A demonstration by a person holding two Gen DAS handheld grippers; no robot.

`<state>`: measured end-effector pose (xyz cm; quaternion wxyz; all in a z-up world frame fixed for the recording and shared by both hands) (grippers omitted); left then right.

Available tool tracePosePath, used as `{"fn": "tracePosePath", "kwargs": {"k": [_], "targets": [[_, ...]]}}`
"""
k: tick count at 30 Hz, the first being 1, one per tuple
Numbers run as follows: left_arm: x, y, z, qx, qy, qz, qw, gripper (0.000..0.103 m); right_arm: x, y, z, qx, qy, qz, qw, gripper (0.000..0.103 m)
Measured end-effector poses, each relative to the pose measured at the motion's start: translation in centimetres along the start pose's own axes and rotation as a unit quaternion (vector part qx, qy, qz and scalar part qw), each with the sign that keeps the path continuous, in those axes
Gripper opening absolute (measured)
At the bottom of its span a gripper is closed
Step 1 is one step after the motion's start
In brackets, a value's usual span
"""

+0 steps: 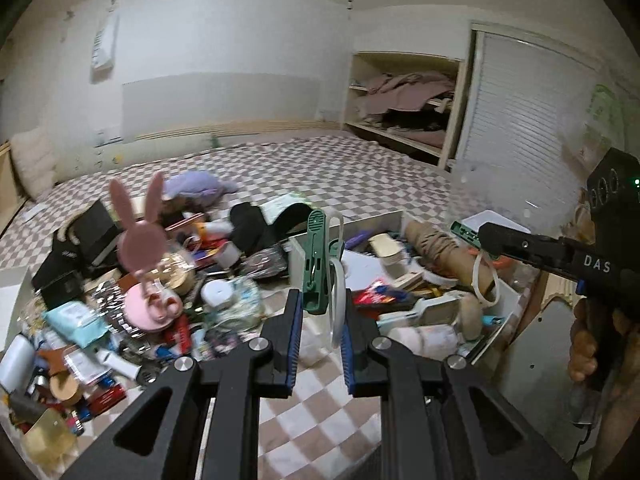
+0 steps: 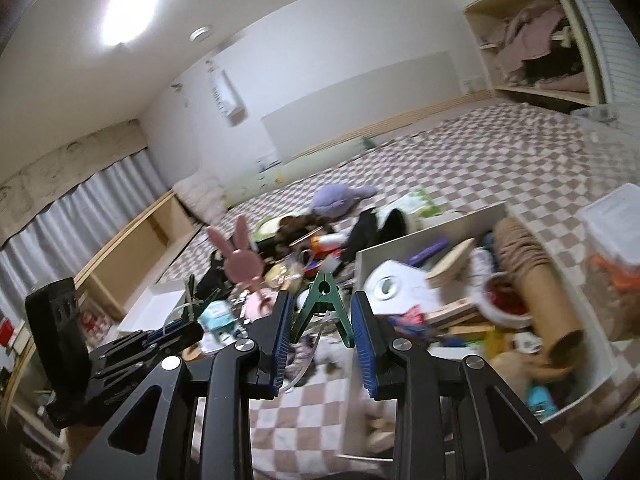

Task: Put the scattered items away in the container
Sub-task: 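Lower both clothespins into the white box and open both tools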

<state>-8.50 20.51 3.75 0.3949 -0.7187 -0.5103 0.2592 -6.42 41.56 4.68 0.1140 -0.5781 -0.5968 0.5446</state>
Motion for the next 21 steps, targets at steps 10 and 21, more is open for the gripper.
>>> {"fn": "tracePosePath", "kwargs": {"k": [10,21], "targets": [[5.5,-0.9,2.2,-0.009,0.036,0.029,0.9989,0.017,4.7,0.7,-2.0,-0.005,0.039,0.023,0.999,0.031],[7.9,-0.2,4.6,-0.033,0.047,0.042,0.9975,0.017,7.8,5.0,-0.1,-0.061,0.043,0.053,0.996,0.031]]}}
Point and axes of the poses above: each gripper's, at about its wrist camera, not at the fingertips, and z roughly the way its jaws point, x to its right, y to its underside, the point moved 3 cm from there along z, roughly the way its jaws point, and after that the axes turned 10 degrees about -y, right-handed, at the moved point
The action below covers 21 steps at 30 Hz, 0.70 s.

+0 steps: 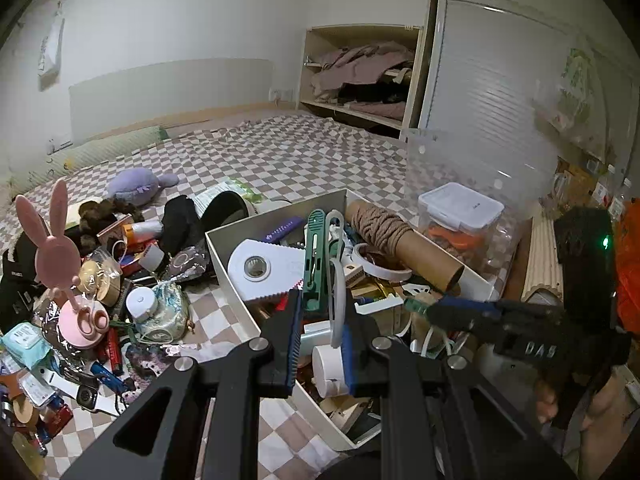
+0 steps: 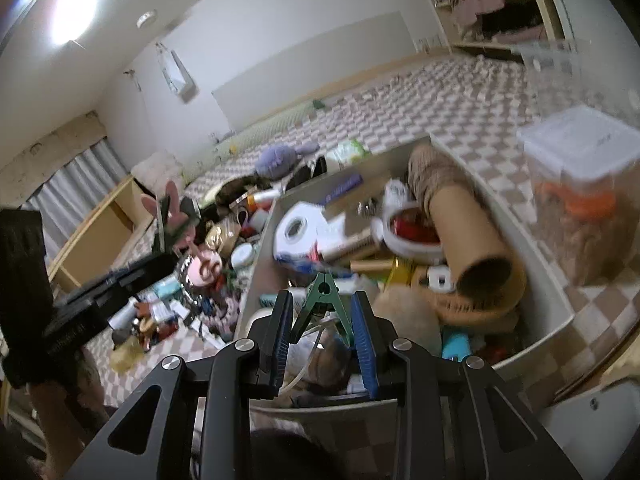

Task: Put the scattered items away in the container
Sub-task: 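Lower both clothespins into the white box and open both tools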

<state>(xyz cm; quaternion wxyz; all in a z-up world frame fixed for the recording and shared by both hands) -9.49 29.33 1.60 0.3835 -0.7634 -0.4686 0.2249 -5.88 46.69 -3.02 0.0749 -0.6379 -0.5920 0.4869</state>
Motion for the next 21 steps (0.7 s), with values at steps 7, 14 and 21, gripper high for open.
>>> {"fn": "tracePosePath", "kwargs": {"k": [7,14,21], "targets": [[0.2,0.3,1.0,-0.011,-0.003,-0.001,0.9999,0.017,1.3,1.3,0.7,-0.017,-0.003,0.008,1.0,0.031],[0.0,0.9,2.6,-0.028,-0.009,-0.003,0.9996,0.017,1.5,1.5,0.9,-0.025,0.002,0.0,1.0,0.031],[-1.0,0.4,3.8,-0.041,-0.013,-0.014,0.9989,0.017,1.3,2.0,1.3,-0.048,0.01,-0.015,0.999,0.037]]}}
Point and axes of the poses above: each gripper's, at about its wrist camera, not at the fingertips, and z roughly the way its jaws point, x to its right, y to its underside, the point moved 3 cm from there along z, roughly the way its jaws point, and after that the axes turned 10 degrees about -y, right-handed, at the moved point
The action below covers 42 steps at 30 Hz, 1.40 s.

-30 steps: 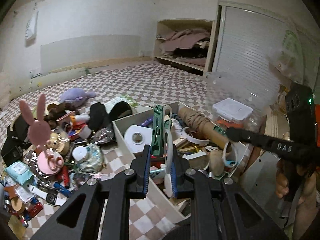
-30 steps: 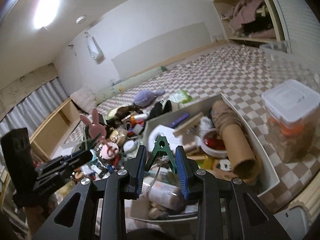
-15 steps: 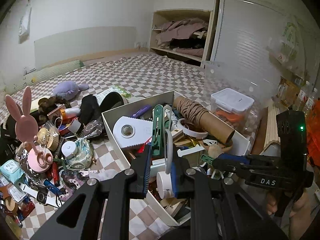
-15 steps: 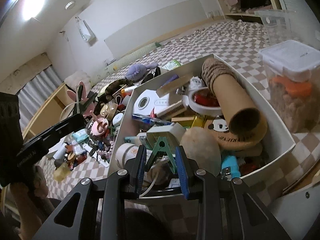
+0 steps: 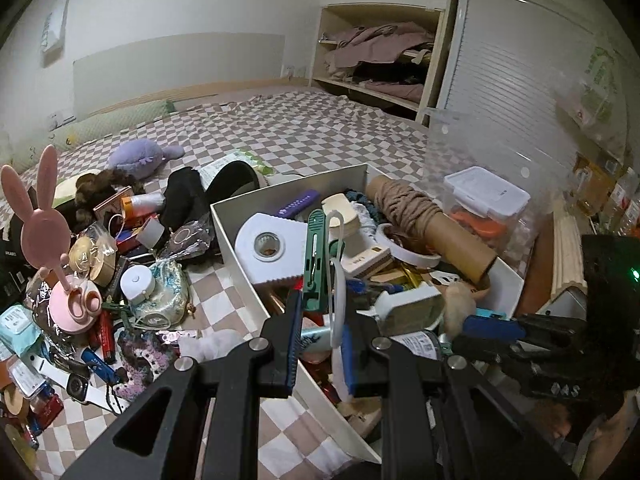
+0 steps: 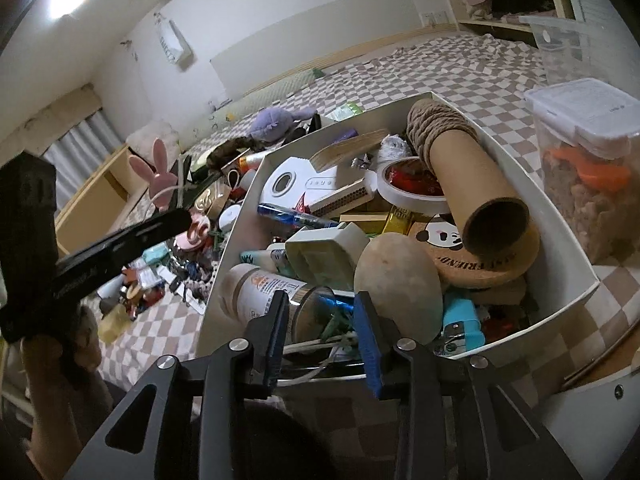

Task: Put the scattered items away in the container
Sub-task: 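Lower both clothespins into the white box and open both tools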

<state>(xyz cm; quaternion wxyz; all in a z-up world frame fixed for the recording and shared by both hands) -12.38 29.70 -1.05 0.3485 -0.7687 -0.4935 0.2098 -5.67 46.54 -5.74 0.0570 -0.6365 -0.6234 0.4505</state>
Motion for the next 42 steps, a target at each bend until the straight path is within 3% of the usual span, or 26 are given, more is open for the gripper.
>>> {"fn": "tracePosePath", "kwargs": {"k": [2,3,10,26,27,29,30,31,42], "targets": [[0.0,-0.4,0.3,-0.003,-0.001,0.004,1.0,0.017,-0.4,0.0,-0.2,-0.001,0.007,-0.01,1.0,0.056],[0.0,-0.6,0.5,-0.005,-0.002,0.008,1.0,0.017,-0.5,0.0,-0.3,0.002,0.011,-0.014,1.0,0.059],[2.0,-1.7,2.8,-0.043,0.019,0.046,0.9979,0.017,-1.4,-0.7,-0.4,-0.022,0.023,-0.044,0.999,0.06],[7.7,-3.3,6.9,-0.108,0.077,0.122,0.9837,0.017,1.6,-1.8,-0.7,-0.055,0.04,-0.035,0.997,0.064],[8.0,-3.2,7.1,-0.112,0.077,0.13,0.9821,0.022,1.7,-1.9,-0.8,-0.056,0.039,-0.034,0.997,0.064],[8.5,-2.9,7.3,-0.121,0.075,0.146,0.9789,0.056,1.8,-1.9,-0.7,-0.057,0.04,-0.032,0.997,0.064],[8.7,-2.7,7.3,-0.116,0.064,0.155,0.9791,0.082,1.9,-1.9,-0.7,-0.058,0.04,-0.032,0.997,0.064],[8.8,-2.6,7.1,-0.109,0.058,0.162,0.9791,0.086,1.9,-1.9,-0.7,-0.058,0.04,-0.032,0.997,0.064],[7.7,-2.6,6.4,-0.1,0.055,0.141,0.9835,0.086,1.3,-1.9,-0.5,-0.065,0.042,-0.038,0.996,0.064]]}}
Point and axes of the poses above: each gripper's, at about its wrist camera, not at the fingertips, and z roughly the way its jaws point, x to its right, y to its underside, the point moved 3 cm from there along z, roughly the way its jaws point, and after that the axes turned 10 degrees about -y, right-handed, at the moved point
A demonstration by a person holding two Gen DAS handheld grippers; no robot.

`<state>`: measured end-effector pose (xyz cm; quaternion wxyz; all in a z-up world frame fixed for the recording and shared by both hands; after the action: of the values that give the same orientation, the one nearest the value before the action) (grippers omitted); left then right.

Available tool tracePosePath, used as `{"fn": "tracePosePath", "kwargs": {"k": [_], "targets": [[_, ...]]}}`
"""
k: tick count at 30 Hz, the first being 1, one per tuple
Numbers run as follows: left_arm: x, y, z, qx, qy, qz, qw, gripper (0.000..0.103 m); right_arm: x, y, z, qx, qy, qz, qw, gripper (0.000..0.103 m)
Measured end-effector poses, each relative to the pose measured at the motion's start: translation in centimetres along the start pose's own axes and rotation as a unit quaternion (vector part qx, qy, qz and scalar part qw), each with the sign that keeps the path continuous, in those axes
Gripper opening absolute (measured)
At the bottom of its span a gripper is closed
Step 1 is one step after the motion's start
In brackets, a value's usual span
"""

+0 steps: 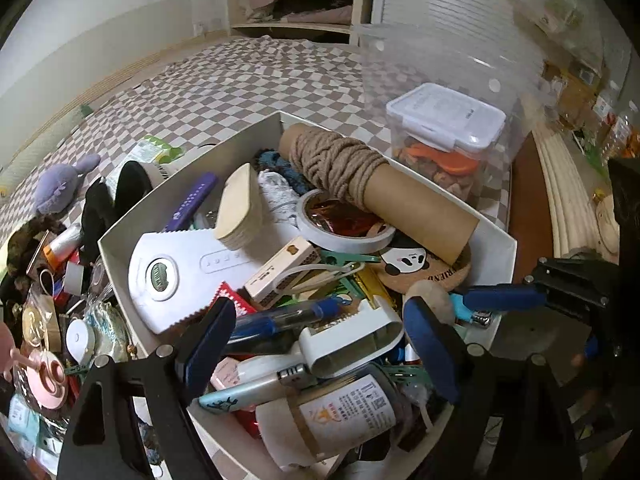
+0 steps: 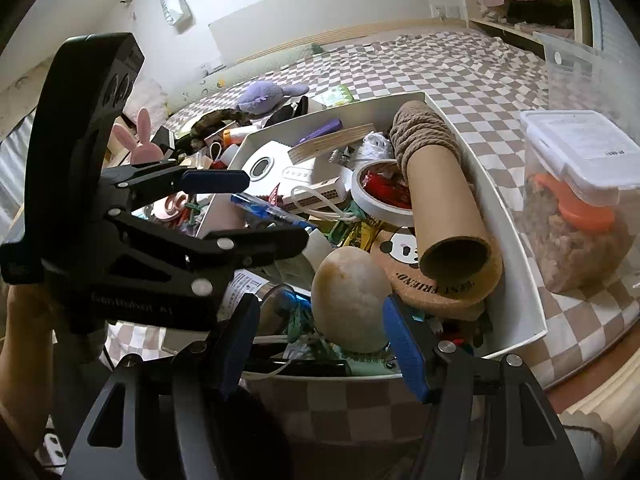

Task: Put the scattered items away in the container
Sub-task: 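Lower both clothespins into the white box and open both tools, then withdraw both tools from the box back over the cluttered bed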

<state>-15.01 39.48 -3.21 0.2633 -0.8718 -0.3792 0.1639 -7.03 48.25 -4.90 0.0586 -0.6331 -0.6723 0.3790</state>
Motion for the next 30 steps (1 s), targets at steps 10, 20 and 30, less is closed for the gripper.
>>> {"fn": "tracePosePath", "kwargs": {"k": [10,20,30], "targets": [[-2.2,0.4,-2.3,0.019,-0.005,-0.037,0.9991,0.091,-1.2,-0.3,-0.3,-0.001,0.009,-0.013,1.0,0.064],[-6.7,2.8,-5.2,0.048,-0.025,-0.085,0.9949,0.103,-3.3,-1.8,-0.9,0.031,0.043,-0.033,0.998,0.103],[-13.1,7.2,-7.7,0.064,-0.089,-0.138,0.9843,0.103,-6.6,-3.3,0.4,0.047,0.052,-0.035,0.997,0.103]]}}
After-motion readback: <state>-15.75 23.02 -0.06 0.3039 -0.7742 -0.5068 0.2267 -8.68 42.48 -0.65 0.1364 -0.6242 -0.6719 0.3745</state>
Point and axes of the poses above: each gripper's, at about its wrist camera, not at the fingertips, and z roughly the way its jaws point, x to its right, y to its underside, the point moved 3 cm from there along z, roughly the way its jaws point, and after that the axes turned 10 degrees about -y, right-handed, at the moved point
